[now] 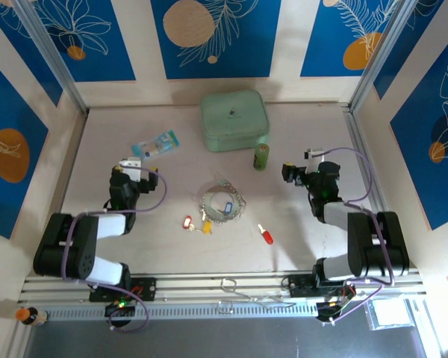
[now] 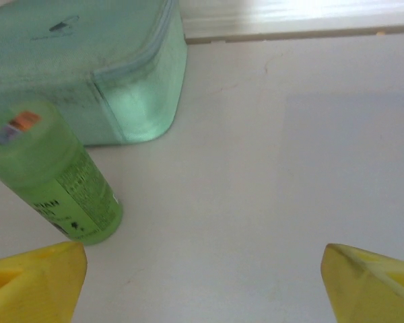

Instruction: Put the keys on the keyring

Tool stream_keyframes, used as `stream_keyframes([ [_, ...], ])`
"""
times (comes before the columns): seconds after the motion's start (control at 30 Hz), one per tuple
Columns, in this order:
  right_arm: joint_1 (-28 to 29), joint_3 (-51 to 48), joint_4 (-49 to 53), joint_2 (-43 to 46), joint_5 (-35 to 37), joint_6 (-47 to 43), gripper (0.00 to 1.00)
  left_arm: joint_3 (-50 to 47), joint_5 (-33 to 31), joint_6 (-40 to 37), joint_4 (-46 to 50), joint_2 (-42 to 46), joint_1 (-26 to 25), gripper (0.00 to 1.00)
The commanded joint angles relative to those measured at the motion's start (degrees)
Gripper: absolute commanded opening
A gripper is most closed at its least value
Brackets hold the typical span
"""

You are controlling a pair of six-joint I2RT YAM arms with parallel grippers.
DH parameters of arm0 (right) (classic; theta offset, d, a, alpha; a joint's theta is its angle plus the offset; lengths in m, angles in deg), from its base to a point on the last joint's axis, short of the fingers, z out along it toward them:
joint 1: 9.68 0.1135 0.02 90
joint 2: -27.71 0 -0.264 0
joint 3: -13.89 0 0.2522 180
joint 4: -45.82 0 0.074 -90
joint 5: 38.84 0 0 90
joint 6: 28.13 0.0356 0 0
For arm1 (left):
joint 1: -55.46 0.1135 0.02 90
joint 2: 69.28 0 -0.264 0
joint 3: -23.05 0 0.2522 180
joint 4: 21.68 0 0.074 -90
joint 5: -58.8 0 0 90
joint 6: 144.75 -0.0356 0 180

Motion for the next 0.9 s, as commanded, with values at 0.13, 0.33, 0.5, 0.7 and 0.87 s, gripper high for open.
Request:
stream_keyframes([
  [0.13, 4.2, 7.0, 24.0, 10.5, 0.0, 6.0, 0.8, 5.8, 3.7, 4.8, 23.4, 11.3, -1.4, 0.89],
  [0.33, 7.1, 10.6, 41.6, 13.8, -8.4, 20.0, 0.76, 8.9, 3.5, 12.2, 35.7, 17.0, -7.4, 0.88],
  [0.5, 15.3, 10.0, 45.3, 12.8, -11.0, 24.8, 0.74, 9.9, 1.6, 18.9, 43.0, 17.4, -18.7, 0.87],
  [0.7, 25.3, 11.2, 45.0, 5.2, -14.3, 28.4, 0.65, 6.0, 2.1, 30.9, 43.6, 17.3, -27.9, 0.84],
  [0.87, 29.6, 12.1, 43.3, -1.4, -14.8, 27.6, 0.47, 4.7, 1.3, 33.9, 44.7, 18.2, -30.3, 0.84],
])
